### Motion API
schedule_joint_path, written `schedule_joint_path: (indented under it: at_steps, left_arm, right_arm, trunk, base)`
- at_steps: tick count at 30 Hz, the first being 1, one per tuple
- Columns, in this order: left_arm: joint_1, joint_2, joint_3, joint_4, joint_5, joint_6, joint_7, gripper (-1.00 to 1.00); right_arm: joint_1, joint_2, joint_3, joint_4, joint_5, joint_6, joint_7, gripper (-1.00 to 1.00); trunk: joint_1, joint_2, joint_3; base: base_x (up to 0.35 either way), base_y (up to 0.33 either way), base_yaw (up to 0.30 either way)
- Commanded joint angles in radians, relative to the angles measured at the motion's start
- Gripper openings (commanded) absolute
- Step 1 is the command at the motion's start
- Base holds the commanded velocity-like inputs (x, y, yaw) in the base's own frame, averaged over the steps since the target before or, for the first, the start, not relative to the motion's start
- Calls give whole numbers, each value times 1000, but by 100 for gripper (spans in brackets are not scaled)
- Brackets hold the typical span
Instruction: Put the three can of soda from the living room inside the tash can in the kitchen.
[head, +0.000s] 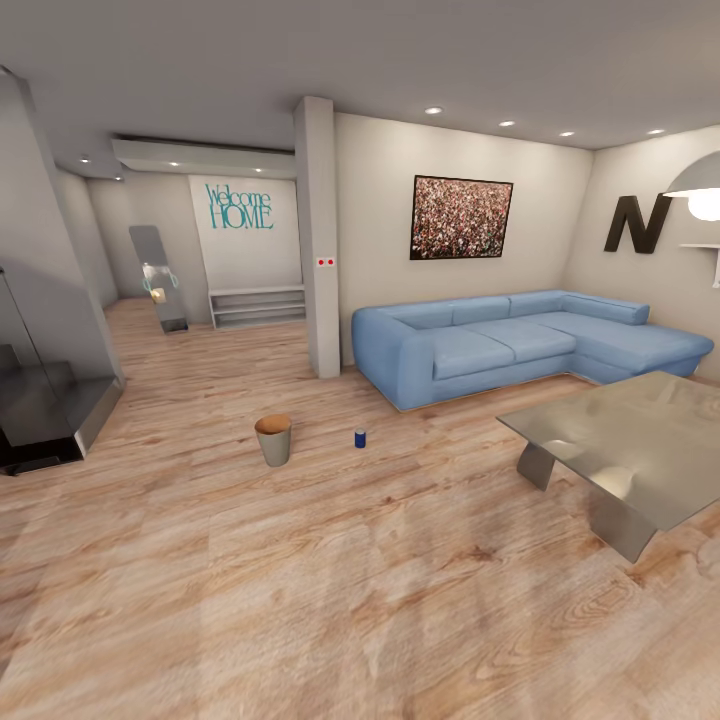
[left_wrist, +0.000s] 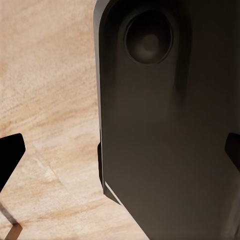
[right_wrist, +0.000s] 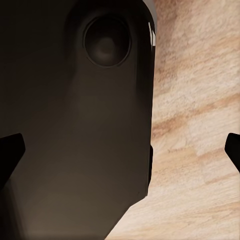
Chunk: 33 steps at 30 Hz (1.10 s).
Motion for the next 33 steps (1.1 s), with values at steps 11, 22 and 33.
schedule_joint_path:
  at_steps: [11, 22, 33]
  left_arm:
    - [0, 0, 0, 0, 0, 0, 0, 100]
    - [1, 0, 0, 0, 0, 0, 0, 100]
    - [0, 0, 0, 0, 0, 0, 0, 100]
  right_arm:
    - [0, 0, 0, 0, 0, 0, 0, 100]
    - [0, 0, 0, 0, 0, 0, 0, 100]
    - [0, 0, 0, 0, 0, 0, 0, 100]
  trunk:
    - [0, 0, 0]
    - [0, 0, 0]
    - [0, 0, 0]
  base:
    - [0, 0, 0]
    - [0, 0, 0]
    - [0, 0, 0]
